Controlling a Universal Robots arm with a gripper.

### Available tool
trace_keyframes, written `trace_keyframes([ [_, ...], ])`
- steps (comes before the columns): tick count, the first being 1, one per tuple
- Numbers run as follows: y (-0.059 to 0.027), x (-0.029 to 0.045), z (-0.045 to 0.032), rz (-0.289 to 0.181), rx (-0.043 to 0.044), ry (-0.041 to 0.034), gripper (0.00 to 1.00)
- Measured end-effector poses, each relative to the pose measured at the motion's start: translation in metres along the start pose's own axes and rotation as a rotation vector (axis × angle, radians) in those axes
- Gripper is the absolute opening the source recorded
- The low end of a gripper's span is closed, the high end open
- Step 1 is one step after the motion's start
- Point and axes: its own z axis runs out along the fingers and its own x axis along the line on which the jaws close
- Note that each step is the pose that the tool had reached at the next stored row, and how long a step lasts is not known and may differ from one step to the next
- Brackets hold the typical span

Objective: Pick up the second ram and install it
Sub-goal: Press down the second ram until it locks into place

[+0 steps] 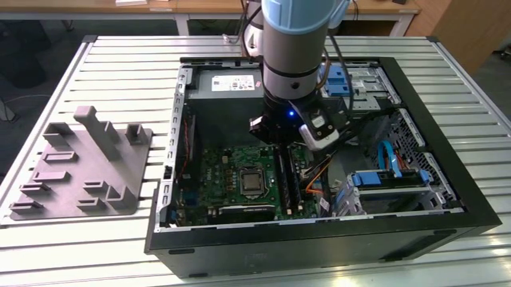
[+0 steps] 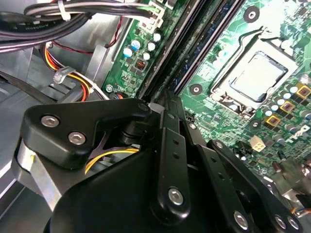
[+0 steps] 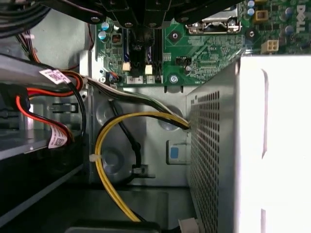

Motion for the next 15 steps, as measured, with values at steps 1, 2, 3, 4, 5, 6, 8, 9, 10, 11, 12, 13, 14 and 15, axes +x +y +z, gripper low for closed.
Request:
trace_keyframes([
  [1,0.0007,0.0001,0.0009,-0.001,0.0000,0.0001,0.10],
  [2,0.0013,0.0001,0.0015,-0.001,0.0003,0.0002,0.10],
  [3,0.0018,0.0002,0.0021,-0.002,0.0006,0.0003,0.10],
  [4,0.0021,0.0002,0.0026,-0.002,0.0008,0.0005,0.10],
  [5,0.0024,0.0003,0.0033,-0.003,0.0005,0.0004,0.10],
  [6,0.0025,0.0004,0.0040,-0.003,0.0004,0.0004,0.10],
  [8,0.0029,0.0004,0.0054,-0.003,0.0005,0.0004,0.10],
  [9,0.0031,0.0005,0.0060,-0.003,0.0006,0.0005,0.10],
  [10,0.0032,0.0005,0.0063,-0.003,0.0006,0.0005,0.10],
  [11,0.0032,0.0005,0.0064,-0.003,0.0005,0.0004,0.10],
  [12,0.0032,0.0005,0.0065,-0.003,0.0000,0.0002,0.10],
  [13,0.0034,0.0004,0.0057,-0.003,-0.0006,-0.0004,0.10],
  [14,0.0037,0.0002,0.0040,-0.003,-0.0025,-0.0014,0.10],
  [15,0.0039,0.0000,0.0011,-0.003,-0.0028,-0.0019,0.10],
])
